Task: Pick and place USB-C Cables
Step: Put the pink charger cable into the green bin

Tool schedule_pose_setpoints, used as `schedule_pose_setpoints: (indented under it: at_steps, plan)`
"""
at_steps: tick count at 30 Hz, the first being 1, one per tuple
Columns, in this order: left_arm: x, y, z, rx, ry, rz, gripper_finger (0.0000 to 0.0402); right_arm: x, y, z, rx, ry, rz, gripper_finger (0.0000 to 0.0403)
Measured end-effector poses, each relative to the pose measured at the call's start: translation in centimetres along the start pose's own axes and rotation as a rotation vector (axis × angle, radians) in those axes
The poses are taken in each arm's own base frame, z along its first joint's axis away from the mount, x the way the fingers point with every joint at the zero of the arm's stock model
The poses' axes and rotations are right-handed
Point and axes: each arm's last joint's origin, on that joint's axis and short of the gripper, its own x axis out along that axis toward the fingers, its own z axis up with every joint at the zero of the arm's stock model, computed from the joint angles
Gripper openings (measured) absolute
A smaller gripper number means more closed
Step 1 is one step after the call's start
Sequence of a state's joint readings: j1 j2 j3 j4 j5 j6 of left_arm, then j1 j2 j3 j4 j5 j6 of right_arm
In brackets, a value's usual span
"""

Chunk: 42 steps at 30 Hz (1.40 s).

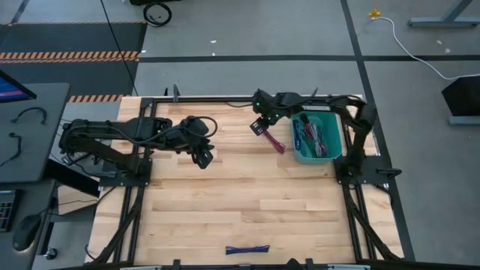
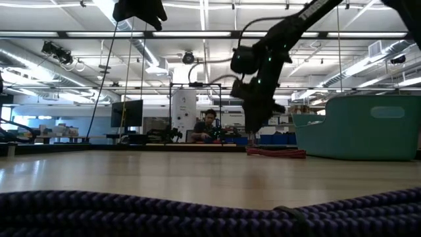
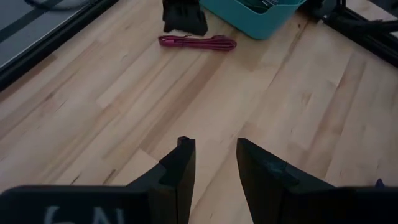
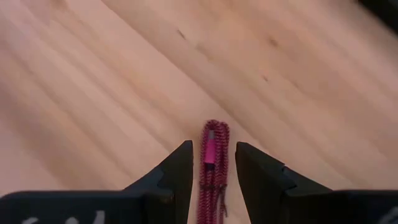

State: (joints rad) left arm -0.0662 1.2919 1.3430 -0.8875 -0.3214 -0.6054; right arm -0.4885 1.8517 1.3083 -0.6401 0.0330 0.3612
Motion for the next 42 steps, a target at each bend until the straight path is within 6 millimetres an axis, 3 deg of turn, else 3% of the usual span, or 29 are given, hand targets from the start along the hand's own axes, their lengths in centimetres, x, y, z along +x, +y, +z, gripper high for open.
schedule_pose_setpoints:
  at_steps: [10, 13, 16, 18, 20, 23, 28, 32, 34, 38, 42]
  plan:
    - [0.0, 0.0, 0.0, -0.020, 0.000, 0.001, 0.0123, 4.8, -0.2, -1.1, -0.037, 0.137, -0.050, 0.0124]
    - [0.0, 0.0, 0.0, -0.021, 0.000, 0.000, 0.0123, 5.3, -0.2, -1.1, -0.044, 0.147, -0.052, 0.0109]
    - [0.0, 0.0, 0.0, -0.020, 0.000, 0.001, 0.0123, 5.3, -0.1, -1.1, -0.080, 0.144, -0.052, 0.0068]
    - [0.0, 0.0, 0.0, -0.020, 0.000, 0.001, 0.0123, 4.8, 0.0, -1.0, -0.087, 0.126, -0.053, 0.0038]
    - [0.0, 0.0, 0.0, -0.018, -0.004, 0.006, 0.0123, 4.1, -0.1, -0.9, -0.086, 0.108, -0.047, 0.0037]
    - [0.0, 0.1, 0.1, -0.012, -0.024, 0.036, 0.0123, 0.8, 0.5, -0.3, -0.092, 0.001, -0.010, 0.0037]
    - [0.0, 0.4, 0.3, -0.013, -0.081, 0.118, 0.0123, -7.5, 2.0, -0.2, -0.123, -0.244, 0.030, 0.0037]
    - [0.0, 0.6, 0.4, -0.012, -0.126, 0.183, 0.0123, -15.2, 2.1, -1.7, -0.140, -0.493, 0.011, 0.0037]
    - [-0.1, 0.6, 0.4, -0.012, -0.146, 0.211, 0.0123, -17.6, 1.3, -3.1, -0.126, -0.568, -0.021, 0.0037]
    - [-0.1, 0.7, 0.5, 0.006, -0.168, 0.247, 0.0123, -19.8, -1.6, -6.4, -0.036, -0.639, -0.071, 0.0037]
    - [-0.1, 0.7, 0.6, 0.012, -0.176, 0.254, 0.0123, -19.1, -4.5, -9.8, 0.085, -0.633, -0.087, 0.0037]
